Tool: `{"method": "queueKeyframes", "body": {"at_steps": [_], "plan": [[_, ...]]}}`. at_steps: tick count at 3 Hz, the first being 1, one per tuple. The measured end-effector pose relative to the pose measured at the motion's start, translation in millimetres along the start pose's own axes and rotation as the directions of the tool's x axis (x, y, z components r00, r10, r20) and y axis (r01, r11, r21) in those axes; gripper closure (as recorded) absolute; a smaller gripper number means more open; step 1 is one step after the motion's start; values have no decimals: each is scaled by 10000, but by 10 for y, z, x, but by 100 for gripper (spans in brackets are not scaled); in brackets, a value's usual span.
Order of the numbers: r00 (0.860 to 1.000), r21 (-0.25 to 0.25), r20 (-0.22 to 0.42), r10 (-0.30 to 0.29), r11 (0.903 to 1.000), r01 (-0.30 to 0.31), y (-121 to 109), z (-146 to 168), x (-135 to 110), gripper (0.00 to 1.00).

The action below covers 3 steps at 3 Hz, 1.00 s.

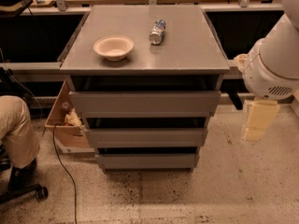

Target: Open middle drawer

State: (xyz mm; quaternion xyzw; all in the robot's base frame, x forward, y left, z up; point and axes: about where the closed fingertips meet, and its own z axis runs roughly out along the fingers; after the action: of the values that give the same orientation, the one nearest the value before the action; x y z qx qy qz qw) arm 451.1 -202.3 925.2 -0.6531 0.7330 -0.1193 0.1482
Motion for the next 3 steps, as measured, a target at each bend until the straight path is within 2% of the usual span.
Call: {"method": "queueKeyframes", "body": {"at_steps": [1, 2, 3], "plan": [[10000, 0, 0, 0, 10000, 0, 0, 0, 0, 0], [9997, 125, -192, 179, 9998, -177, 60, 524, -12, 0], [9986, 202, -131, 504, 9985, -502, 24, 1214, -14, 0]]}}
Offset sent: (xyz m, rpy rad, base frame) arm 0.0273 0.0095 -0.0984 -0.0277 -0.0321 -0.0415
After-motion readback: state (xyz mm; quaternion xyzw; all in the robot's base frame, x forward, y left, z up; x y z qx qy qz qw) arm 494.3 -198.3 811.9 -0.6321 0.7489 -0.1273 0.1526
